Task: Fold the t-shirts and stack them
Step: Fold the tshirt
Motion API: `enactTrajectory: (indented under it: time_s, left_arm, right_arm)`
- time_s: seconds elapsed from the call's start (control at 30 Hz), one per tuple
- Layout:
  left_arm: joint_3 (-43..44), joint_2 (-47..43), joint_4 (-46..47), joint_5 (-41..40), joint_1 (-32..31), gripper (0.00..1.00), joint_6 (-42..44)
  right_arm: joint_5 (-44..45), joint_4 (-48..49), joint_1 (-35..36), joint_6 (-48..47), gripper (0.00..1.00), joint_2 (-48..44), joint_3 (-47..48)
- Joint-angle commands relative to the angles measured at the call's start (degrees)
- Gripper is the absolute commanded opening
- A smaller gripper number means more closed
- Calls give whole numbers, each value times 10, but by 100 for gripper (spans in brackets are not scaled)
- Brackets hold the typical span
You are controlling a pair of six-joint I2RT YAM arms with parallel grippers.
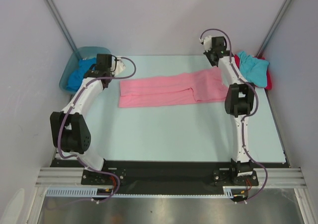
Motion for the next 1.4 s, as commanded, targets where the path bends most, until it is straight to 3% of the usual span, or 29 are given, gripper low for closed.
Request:
enactTrajectory:
  time_s: [0.0,0.03,0.07,0.17,0.4,0.57,0.73,0.9,1.13,1.3,1.37]
  left_arm:
    - [-16,-24,57,12,1,26,-4]
    - [-10,-19,47,13,9,21,-38]
    - [4,-10,16,23,14,1,-54]
    - [-8,-22,-13,42,30,0,-102]
    - [-72,-80,-25,27,56,0,-109]
    - [-30,-91,-30,29,153,0,-128]
    - [-38,-129,-19,35,227,0,-146]
    - [-140,-187,39,23,248,0,-118]
    - [-201,-255,54,59,256,0,-134]
    - [-220,-286,68,77,256,0,-154]
    - [-208,-293,28,144,254,0,-157]
  right_arm:
    - [-167,-142,59,65,2,-126,15]
    - [-187,-189,84,66,2,-132,21]
    - [-214,-201,95,78,1,-134,21]
    - [-294,-234,123,108,0,-135,23]
    - [-372,-269,188,118,0,-100,34]
    - [-388,-276,253,129,0,-68,33]
    - [-280,-260,338,79,0,-68,-3]
    - [-257,-245,403,75,0,-63,-8]
    - [-128,-155,436,106,0,-48,4]
    - [-90,-82,433,124,0,-34,27]
    - [-68,-67,433,113,0,-32,29]
